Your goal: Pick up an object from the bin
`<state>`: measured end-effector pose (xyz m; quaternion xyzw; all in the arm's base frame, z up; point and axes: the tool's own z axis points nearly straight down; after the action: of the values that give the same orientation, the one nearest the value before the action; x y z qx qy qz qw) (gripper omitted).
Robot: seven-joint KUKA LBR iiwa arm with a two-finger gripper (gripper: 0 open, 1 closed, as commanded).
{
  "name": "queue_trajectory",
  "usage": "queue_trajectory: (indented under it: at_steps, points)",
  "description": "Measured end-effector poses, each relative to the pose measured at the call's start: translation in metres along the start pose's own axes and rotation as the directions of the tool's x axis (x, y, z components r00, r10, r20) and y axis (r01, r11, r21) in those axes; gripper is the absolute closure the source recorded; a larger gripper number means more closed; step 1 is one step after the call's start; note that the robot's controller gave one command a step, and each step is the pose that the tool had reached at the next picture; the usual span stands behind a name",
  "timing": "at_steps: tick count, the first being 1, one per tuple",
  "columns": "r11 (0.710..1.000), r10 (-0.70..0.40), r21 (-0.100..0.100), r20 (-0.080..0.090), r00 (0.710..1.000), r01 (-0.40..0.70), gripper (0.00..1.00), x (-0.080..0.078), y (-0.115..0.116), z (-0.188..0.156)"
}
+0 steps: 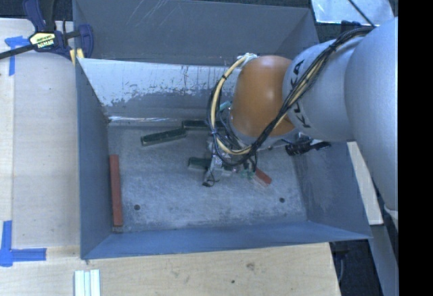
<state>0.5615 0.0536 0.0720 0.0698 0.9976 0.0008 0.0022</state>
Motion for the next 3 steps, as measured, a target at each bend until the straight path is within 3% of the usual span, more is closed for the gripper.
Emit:
queue_trajectory:
  at_steps: [3]
  points:
    - [1.000,0.000,0.002,-0.004,1.000,0.000,1.00,0.001,-0.001,-0.015]
